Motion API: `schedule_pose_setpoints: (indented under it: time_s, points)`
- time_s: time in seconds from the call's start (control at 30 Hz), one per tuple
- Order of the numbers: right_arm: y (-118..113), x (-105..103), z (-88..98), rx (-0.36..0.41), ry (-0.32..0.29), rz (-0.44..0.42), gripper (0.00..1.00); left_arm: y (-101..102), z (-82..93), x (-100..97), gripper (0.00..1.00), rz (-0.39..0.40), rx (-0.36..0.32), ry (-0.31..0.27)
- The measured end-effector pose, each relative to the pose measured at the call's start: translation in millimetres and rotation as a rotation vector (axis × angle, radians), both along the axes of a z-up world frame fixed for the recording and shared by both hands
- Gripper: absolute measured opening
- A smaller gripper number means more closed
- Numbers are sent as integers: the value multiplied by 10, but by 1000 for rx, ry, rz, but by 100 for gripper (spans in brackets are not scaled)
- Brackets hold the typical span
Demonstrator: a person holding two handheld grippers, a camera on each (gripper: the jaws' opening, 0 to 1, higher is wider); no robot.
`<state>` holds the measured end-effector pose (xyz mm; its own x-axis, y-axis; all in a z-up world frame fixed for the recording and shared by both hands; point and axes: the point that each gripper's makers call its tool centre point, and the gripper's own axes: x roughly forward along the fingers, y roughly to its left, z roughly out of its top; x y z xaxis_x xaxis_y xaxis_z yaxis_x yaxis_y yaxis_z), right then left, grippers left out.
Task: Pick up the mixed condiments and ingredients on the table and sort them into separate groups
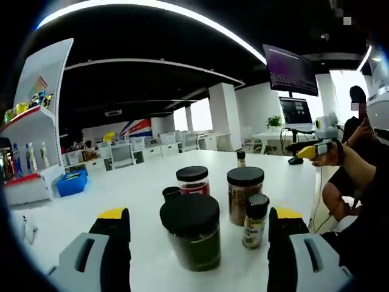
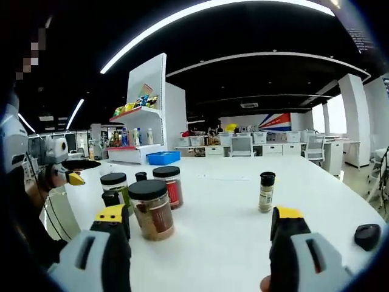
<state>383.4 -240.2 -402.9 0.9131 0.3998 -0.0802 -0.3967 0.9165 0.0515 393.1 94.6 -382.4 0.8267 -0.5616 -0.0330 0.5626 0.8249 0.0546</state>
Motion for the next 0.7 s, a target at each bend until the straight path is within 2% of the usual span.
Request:
schedule_pose_setpoints:
  time_s: [0.07, 0.13, 0.23, 0.33, 0.4, 0.5, 0.63, 0.7]
  points:
    - [-15, -2, -9, -2, 2, -5, 93, -32, 33, 67, 88, 9, -73, -13]
    - [-26, -2, -9, 3, 2, -8, 93, -61, -16, 130, 86, 19, -70, -13]
    - [-25, -5, -16, 5, 5, -7, 93, -92, -89, 219, 79, 52, -23, -43]
    - [-32, -2, -38, -5, 9, -10, 92, -122, -133, 279, 77, 65, -17, -57]
    - [-21, -4, -45, 6, 14, -3, 92, -143, -148, 315, 77, 74, -39, -53]
    - [28, -26, 20, 73, 3, 28, 92, -142, -191, 362, 71, 89, -62, -35]
    - [11, -20, 35, 85, 2, 22, 92, -119, -313, 413, 67, 118, -17, -31]
    - [-12, -10, 24, 70, 1, 11, 91, -129, -385, 418, 61, 115, 1, -9]
